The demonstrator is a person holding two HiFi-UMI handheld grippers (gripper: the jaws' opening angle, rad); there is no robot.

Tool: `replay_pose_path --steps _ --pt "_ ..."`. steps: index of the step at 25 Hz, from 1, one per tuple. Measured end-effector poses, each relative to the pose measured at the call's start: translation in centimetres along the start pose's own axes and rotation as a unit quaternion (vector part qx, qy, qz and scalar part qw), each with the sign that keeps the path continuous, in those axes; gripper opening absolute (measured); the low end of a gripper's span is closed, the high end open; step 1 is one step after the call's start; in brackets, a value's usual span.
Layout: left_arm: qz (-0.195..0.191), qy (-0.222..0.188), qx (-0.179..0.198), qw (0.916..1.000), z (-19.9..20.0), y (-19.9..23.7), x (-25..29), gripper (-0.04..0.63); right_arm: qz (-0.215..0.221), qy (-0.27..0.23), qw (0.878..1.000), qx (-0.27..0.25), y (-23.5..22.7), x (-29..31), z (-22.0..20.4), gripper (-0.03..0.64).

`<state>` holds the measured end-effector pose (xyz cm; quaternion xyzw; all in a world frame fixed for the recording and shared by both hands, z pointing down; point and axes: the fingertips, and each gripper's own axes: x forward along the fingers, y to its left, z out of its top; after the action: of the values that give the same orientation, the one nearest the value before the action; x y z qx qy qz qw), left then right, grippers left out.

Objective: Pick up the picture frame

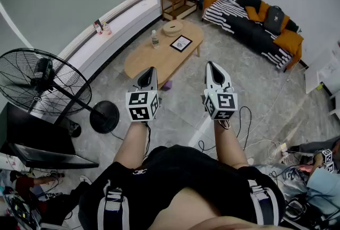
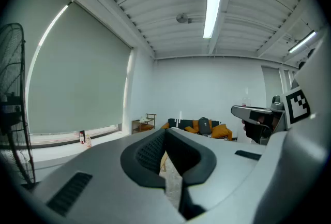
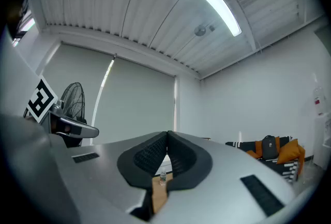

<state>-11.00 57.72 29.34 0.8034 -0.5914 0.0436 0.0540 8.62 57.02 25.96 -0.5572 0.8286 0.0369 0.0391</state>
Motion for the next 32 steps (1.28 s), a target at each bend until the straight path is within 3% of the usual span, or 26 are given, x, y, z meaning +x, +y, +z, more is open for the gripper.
replay_pose_path --steps 12,26,32 --pt "-0.015 0.003 -0.005 0.9999 -0.5 3.3 2.0 0.021 -0.005 0.012 1.000 0.013 1.7 3.9 -1.7 0.015" --pt "-0.057 0.020 -0.001 0.9982 -2.5 8.9 5.2 0.021 -0.045 0.022 0.999 0.014 4.7 9.2 -4.3 0.015" --pt "-0.056 0.021 -0.005 0.9982 -3.2 9.7 8.0 0.021 -0.051 0.017 0.998 0.010 2.9 11.3 -5.7 0.015"
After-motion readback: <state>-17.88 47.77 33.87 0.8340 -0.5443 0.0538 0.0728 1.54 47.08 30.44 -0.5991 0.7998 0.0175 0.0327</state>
